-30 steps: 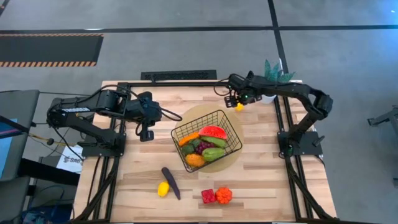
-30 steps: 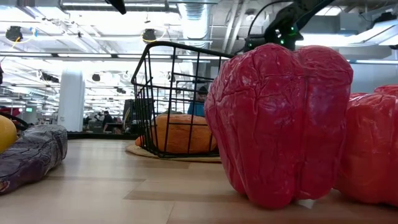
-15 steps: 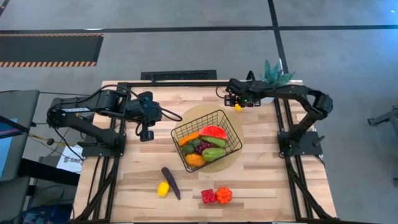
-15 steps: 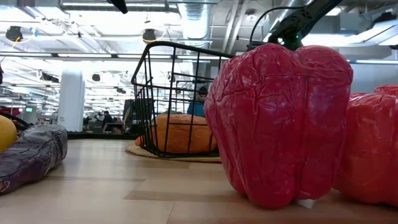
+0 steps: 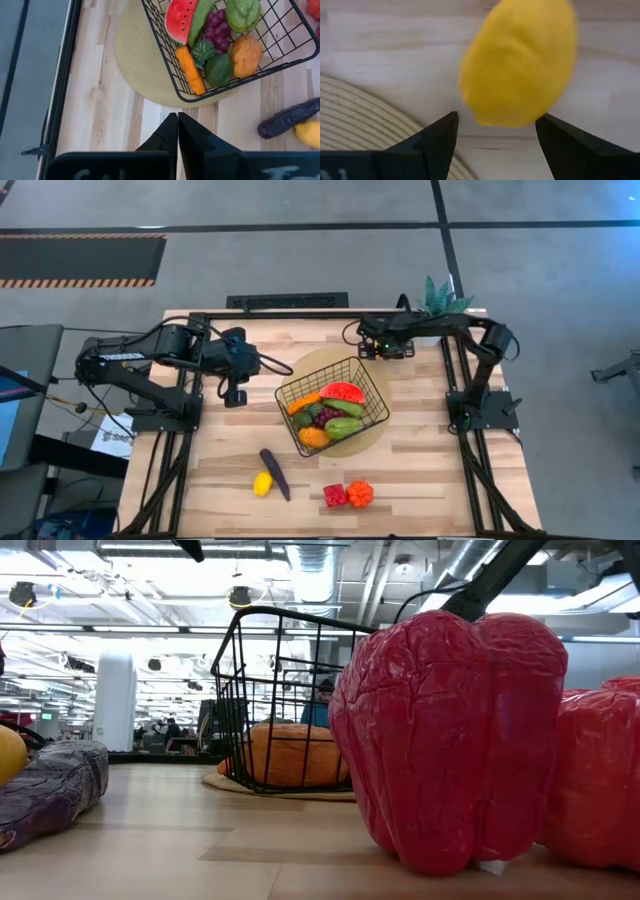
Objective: Build produce basket
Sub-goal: Put the top yellow lemon into the wire basket
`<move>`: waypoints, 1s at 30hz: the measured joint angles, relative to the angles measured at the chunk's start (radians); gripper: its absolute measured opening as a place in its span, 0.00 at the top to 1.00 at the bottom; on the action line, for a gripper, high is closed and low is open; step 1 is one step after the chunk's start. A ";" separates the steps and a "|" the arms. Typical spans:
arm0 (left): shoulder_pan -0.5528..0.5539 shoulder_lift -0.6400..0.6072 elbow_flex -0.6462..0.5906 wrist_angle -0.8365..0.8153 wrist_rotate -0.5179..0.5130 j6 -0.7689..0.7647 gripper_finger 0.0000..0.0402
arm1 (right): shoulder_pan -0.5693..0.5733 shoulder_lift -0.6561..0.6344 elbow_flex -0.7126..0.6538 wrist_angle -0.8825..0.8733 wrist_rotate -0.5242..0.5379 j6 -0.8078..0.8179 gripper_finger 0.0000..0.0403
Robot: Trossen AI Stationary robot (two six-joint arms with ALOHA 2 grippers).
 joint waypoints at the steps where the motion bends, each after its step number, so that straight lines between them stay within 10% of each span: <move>1: 0.000 0.000 0.000 0.000 0.000 0.000 1.00 | 0.003 0.007 0.007 0.003 -0.007 -0.010 0.29; 30: 0.000 0.000 0.000 0.001 0.000 0.003 1.00 | -0.111 -0.023 0.130 -0.099 0.014 -0.169 0.29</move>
